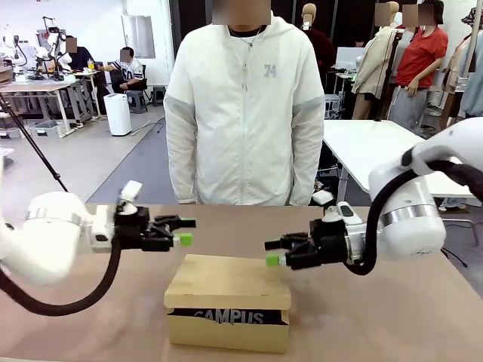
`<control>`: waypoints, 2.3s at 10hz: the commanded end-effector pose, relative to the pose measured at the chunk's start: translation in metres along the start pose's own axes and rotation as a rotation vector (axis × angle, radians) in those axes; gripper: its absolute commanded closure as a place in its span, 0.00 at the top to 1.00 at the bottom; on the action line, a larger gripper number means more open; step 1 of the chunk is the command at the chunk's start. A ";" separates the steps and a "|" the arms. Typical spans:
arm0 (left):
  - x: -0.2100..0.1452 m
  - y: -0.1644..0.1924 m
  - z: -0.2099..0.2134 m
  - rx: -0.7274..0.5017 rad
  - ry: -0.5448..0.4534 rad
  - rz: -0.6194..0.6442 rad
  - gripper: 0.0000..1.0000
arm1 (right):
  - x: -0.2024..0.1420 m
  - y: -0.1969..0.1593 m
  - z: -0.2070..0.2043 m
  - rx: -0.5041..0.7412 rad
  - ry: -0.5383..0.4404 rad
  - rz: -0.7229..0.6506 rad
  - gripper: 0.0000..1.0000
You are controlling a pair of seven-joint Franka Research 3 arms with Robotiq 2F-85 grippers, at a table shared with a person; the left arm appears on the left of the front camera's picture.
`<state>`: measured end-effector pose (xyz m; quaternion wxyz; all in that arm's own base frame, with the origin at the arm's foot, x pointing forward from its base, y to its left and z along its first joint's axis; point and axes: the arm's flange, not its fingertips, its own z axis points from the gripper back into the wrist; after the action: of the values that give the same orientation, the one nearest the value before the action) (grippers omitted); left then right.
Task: Pack the items into the box.
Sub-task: Close the Mailer Box.
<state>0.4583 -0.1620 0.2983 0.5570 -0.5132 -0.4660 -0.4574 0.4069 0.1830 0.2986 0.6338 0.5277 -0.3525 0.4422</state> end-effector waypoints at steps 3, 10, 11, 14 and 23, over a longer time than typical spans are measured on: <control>-0.015 0.013 -0.013 -0.123 0.291 -0.061 1.00 | -0.002 0.017 -0.010 -0.055 0.302 0.147 1.00; -0.016 0.016 -0.022 -0.119 0.429 -0.123 1.00 | -0.006 0.007 -0.019 -0.099 0.401 0.130 1.00; -0.013 0.017 -0.020 -0.118 0.394 -0.127 1.00 | -0.005 0.008 -0.016 -0.086 0.374 0.142 1.00; 0.020 0.007 -0.009 -0.122 0.199 -0.024 1.00 | 0.017 0.002 0.024 0.017 -0.027 -0.051 1.00; 0.067 0.014 0.196 0.152 -0.152 1.278 1.00 | 0.025 -0.004 0.243 -0.110 -0.129 -1.092 1.00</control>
<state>0.4716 0.0227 0.3629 0.7365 -0.6516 -0.1634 -0.0790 0.4321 -0.0391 0.3508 0.7436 0.6576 -0.1199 0.0185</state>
